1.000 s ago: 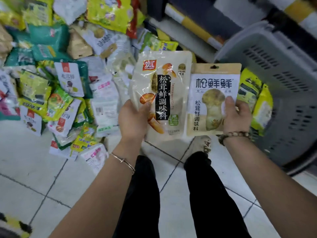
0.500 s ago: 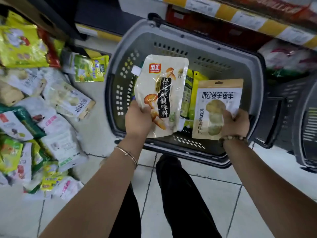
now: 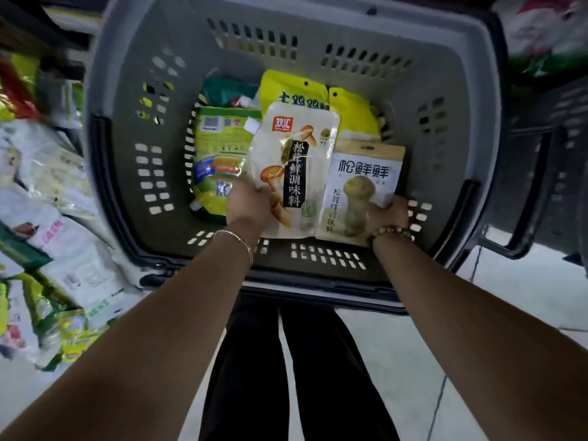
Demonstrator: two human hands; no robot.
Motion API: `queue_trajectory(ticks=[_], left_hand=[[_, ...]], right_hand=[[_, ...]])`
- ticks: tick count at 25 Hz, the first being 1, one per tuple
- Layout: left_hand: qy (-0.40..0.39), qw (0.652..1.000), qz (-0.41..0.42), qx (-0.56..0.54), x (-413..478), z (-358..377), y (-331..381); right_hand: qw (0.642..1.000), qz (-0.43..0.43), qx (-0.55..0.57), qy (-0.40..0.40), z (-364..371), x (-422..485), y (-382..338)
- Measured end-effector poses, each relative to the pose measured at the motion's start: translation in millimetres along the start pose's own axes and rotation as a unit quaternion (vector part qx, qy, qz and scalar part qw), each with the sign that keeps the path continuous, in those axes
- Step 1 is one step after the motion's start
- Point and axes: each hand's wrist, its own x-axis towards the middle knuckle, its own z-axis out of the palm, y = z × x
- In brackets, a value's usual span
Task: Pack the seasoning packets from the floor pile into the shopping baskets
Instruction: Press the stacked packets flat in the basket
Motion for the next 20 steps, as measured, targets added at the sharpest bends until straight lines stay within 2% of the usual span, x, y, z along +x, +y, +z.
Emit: queue_trajectory(ticks=[3, 4, 5, 7, 8, 9, 11, 12, 13, 16, 20], left_hand=[[0.024, 0.999, 0.002, 0.032, 5, 7, -6], [0.029, 0.999, 0.007, 0.042, 3, 8, -6], [0.033, 0.998, 0.016, 0.053, -2, 8, -4], [0.066, 0.988, 0.074, 0.12, -13, 6, -1], [0.086, 0.97, 0.136, 0.184, -16, 5, 2], [0.087, 0.935, 0.215, 0.27, -17, 4, 5], [0.045, 0.827, 0.352, 0.436, -11, 6, 9], [0.011, 0.785, 0.377, 0.491, -5, 9, 11], [-0.025, 0.762, 0.373, 0.528, 2, 12, 13], [-0.095, 0.754, 0.336, 0.556, 18, 26, 11], [-0.027, 0.74, 0.365, 0.564, 18, 44, -9]], right_hand=[[0.997, 0.051, -0.001, -0.063, 12, 14, 6], [0.997, 0.047, -0.016, -0.058, 13, 15, 5], [0.998, 0.017, -0.053, -0.034, 13, 12, 3], [0.983, -0.094, -0.158, 0.003, 10, 6, 0], [0.965, -0.155, -0.213, -0.004, 7, 5, -1], [0.942, -0.204, -0.267, -0.03, 5, 6, -1], [0.896, -0.257, -0.349, -0.1, 1, 13, -2], [0.881, -0.266, -0.371, -0.127, 1, 17, -3], [0.872, -0.268, -0.383, -0.144, 3, 21, -4], [0.868, -0.269, -0.393, -0.142, 17, 28, -4], [0.857, -0.287, -0.426, -0.043, 41, 31, 5]])
